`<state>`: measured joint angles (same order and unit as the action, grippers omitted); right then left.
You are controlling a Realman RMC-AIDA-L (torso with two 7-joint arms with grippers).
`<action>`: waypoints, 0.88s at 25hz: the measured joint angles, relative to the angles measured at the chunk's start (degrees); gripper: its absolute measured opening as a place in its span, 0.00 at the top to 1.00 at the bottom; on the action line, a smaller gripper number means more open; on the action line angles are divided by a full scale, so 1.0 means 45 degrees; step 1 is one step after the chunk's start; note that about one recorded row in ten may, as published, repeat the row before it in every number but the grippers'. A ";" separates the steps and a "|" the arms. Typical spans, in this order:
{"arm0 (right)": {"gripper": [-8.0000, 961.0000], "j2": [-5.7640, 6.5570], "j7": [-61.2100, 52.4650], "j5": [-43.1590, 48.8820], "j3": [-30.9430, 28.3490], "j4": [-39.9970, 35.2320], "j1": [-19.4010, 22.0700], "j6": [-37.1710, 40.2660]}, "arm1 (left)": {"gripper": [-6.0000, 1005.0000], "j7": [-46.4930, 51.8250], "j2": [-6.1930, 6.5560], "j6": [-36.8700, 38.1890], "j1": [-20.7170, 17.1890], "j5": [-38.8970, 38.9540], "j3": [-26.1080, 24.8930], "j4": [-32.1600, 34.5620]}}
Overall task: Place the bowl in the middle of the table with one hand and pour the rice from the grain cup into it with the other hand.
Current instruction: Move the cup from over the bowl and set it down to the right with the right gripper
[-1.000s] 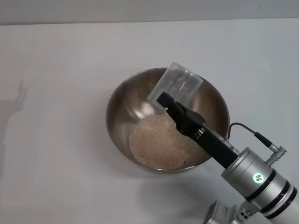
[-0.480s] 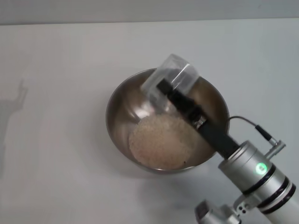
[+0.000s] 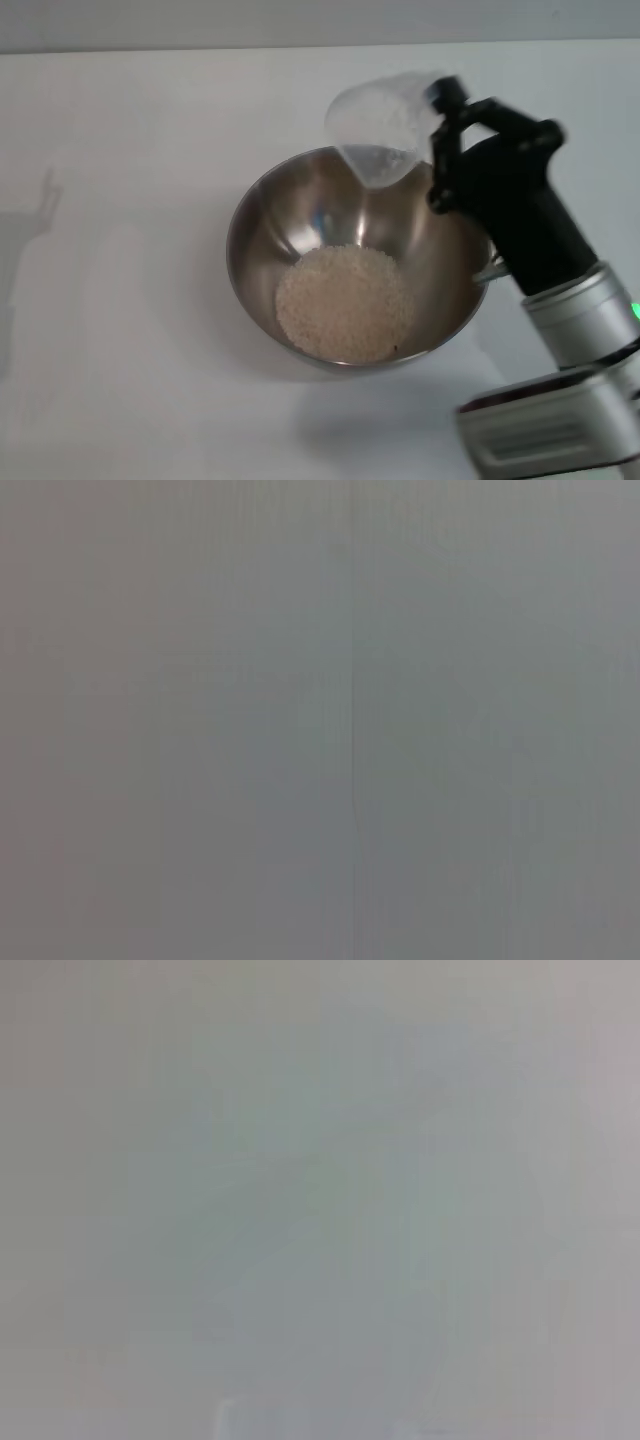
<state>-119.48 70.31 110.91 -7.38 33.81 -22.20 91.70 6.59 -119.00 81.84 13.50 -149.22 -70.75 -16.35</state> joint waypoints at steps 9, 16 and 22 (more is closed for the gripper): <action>0.99 -0.0024 -1.0418 0.0000 -0.2175 -0.1902 0.0494 0.1036 | 0.20 0.0000 0.0021 -0.0021 0.0090 -0.0012 0.0000 0.0001; 0.99 -0.0041 -1.4816 -0.0004 -0.3439 -0.3720 0.0374 0.0589 | 0.20 0.0000 0.0039 -0.0041 0.0220 0.0013 0.0000 0.0144; 0.99 0.0014 -1.6057 -0.0012 -0.4726 -0.4562 0.0090 -0.1375 | 0.20 0.0000 0.0020 -0.0362 0.0272 0.0015 0.0000 0.0195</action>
<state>-119.42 -1.95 110.85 -28.65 13.28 -21.79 85.51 6.59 -118.91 80.21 14.72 -149.15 -70.75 -15.47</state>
